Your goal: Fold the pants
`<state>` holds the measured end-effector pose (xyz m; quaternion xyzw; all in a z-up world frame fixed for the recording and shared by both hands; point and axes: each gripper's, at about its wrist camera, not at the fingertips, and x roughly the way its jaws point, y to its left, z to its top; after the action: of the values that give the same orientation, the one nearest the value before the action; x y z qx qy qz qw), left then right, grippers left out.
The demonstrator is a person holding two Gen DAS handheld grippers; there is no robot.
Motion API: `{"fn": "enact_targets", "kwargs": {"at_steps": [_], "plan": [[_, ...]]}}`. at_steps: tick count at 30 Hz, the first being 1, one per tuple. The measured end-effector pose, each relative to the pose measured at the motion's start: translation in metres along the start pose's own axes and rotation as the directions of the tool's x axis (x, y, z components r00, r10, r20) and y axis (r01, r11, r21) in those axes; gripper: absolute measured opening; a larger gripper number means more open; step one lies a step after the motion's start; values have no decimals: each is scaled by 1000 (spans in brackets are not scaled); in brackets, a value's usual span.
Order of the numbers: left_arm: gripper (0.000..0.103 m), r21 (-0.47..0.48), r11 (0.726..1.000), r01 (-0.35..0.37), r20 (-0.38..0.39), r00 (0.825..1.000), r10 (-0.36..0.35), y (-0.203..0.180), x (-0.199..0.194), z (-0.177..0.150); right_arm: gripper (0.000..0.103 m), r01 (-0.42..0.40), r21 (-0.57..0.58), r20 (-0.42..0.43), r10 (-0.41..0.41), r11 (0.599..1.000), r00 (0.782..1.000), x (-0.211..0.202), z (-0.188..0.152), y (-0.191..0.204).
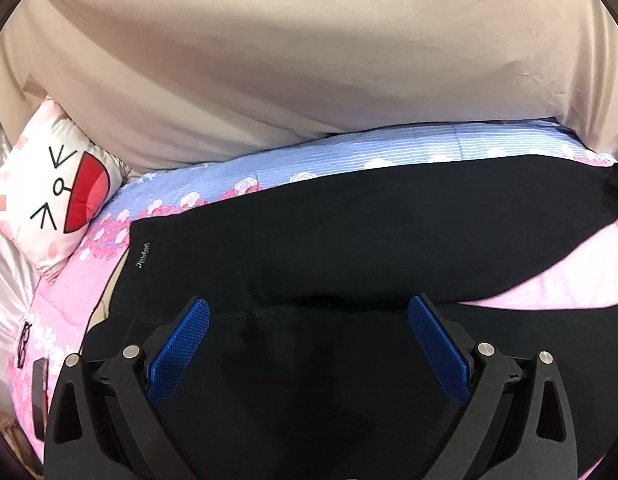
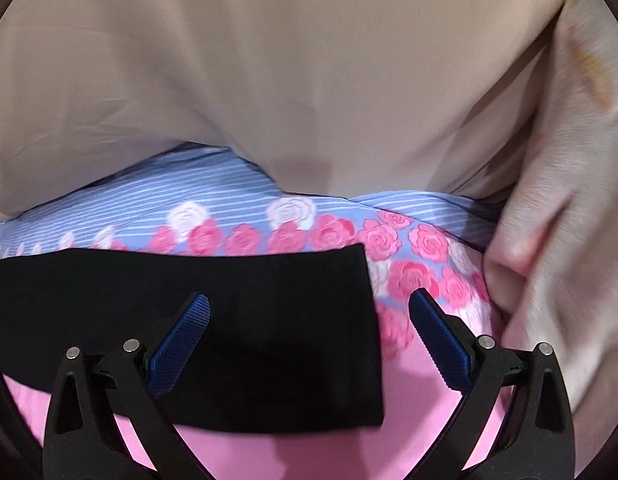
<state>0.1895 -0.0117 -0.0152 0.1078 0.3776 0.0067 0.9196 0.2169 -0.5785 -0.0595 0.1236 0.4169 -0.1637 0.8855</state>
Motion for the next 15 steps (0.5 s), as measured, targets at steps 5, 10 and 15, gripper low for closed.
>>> {"fn": "enact_targets", "kwargs": {"at_steps": [5,10,15], "plan": [[98,-37,999,13,-25,1000,-14,17,21,9,71,-32,0,-52,32,999,998,30,10,-11],[98,-169,985,-37,-67,997,26,82,51,23,56,-33,-23,-40,33,999,999,34,10,-8],[98,-304,927,-221,-100,975,200,188,94,43,36,-30,-22,-21,29,999,999,30,5,-5]]}}
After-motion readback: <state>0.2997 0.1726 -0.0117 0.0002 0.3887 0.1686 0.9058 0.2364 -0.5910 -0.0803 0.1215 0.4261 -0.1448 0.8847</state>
